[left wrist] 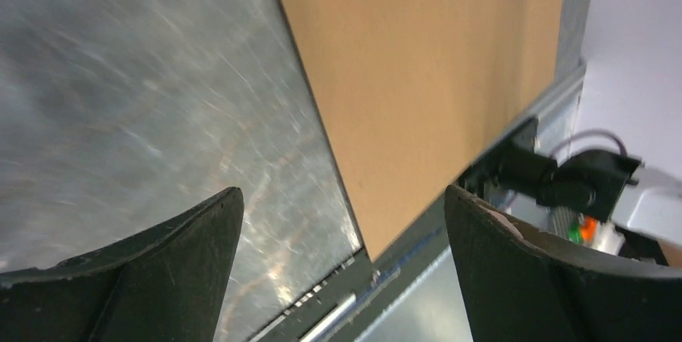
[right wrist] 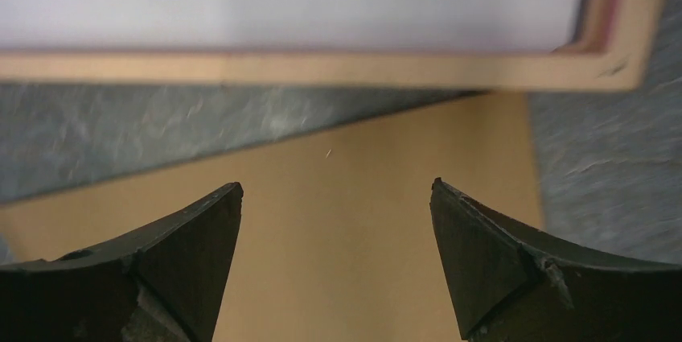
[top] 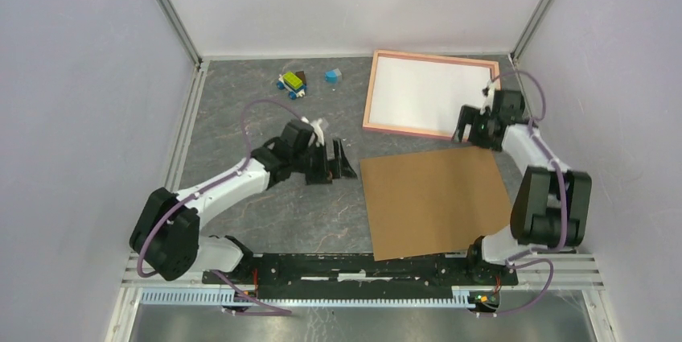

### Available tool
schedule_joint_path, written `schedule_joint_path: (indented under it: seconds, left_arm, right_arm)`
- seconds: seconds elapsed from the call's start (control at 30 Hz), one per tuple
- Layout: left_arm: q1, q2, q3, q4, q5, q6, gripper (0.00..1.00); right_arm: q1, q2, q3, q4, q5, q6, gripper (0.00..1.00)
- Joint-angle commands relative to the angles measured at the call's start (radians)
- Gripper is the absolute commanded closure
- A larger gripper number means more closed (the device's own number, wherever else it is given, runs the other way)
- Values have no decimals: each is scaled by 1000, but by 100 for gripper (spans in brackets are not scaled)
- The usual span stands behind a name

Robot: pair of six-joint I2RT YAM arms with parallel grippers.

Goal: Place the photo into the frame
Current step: Turn over the photo from the photo frame.

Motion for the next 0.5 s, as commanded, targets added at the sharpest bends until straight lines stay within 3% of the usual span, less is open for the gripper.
schedule_joint_path:
  seconds: [0.0,0.17,0.47]
  left_arm:
    - [-143,15,-101,243,29,-234,0]
    - [-260,47,-190,385,-102,-373,0]
    - [-328,117,-248,474,-195,-456,0]
  right_arm:
    - [-4,-175,-205,146,-167,9,7]
    - [-67,-290,-352,120,31,24,4]
    - [-266,-390,-484,211,150,45,2]
